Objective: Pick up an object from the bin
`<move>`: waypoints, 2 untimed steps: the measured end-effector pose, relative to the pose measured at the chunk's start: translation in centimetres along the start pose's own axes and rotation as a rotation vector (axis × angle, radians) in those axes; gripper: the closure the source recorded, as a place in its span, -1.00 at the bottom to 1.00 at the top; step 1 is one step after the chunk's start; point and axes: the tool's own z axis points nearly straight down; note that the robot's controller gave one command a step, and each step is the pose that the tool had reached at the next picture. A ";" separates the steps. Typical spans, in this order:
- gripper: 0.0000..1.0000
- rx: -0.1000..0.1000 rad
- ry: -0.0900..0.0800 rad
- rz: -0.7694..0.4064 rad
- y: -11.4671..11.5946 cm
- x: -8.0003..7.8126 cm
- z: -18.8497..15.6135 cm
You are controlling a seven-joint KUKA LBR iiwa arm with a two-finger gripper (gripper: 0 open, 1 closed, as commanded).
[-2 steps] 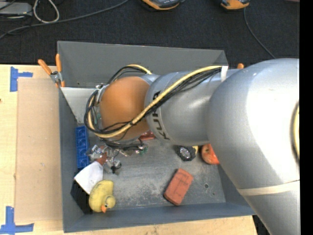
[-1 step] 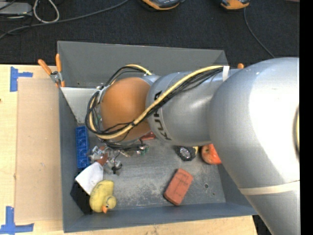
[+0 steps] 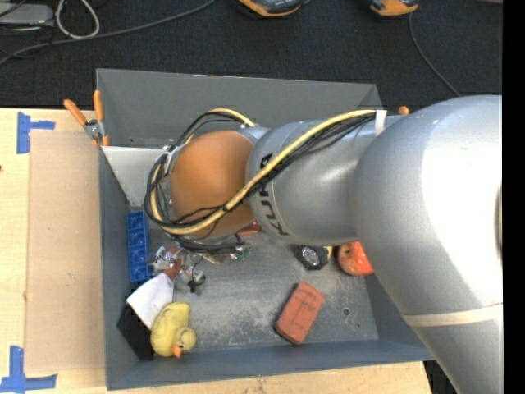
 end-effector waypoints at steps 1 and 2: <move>1.00 0.002 0.022 -0.164 -3.6 -3.8 0.3; 1.00 0.008 0.012 -0.181 -4.6 -4.1 0.4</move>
Offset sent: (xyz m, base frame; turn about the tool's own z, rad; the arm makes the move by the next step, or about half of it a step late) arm 0.0411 0.0183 -0.0084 -0.2116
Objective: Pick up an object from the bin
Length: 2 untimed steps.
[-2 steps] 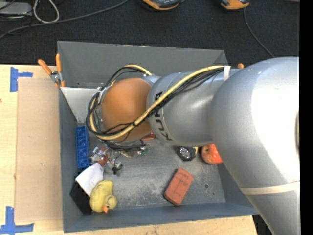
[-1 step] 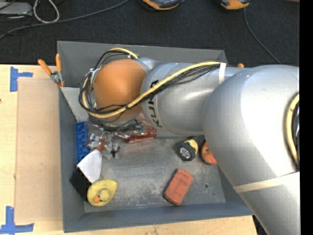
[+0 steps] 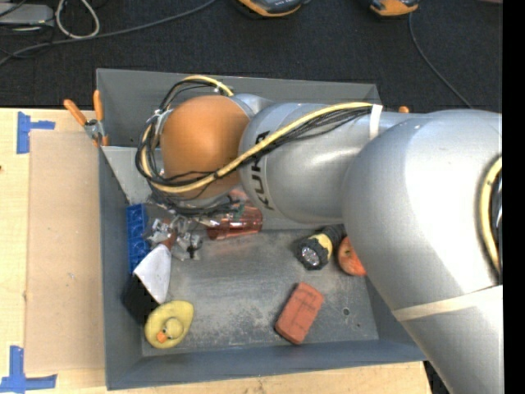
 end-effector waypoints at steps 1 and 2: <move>1.00 -0.002 -0.001 -0.123 -1.6 8.4 0.3; 1.00 -0.002 0.006 -0.113 -1.4 7.1 0.2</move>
Offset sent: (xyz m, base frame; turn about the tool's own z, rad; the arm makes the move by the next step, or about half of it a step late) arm -0.0125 -0.0173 0.0038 -0.1175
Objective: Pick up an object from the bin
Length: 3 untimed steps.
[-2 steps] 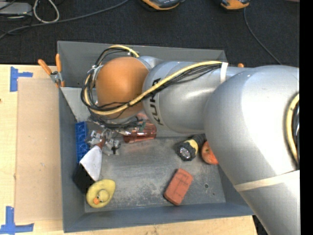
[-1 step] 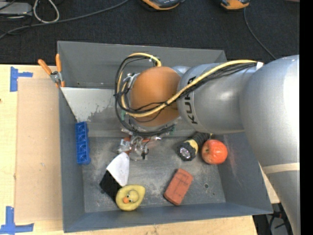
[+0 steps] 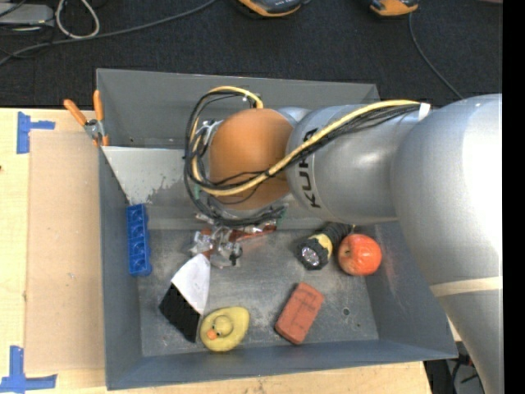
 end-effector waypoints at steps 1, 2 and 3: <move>1.00 -0.001 -0.011 -0.084 1.2 -1.6 0.0; 1.00 0.000 -0.009 -0.143 0.1 0.5 0.1; 1.00 0.001 -0.009 -0.331 0.1 0.2 0.1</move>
Offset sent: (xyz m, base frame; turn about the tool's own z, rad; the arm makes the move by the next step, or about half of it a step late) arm 0.0052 0.0317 -0.0048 -0.3492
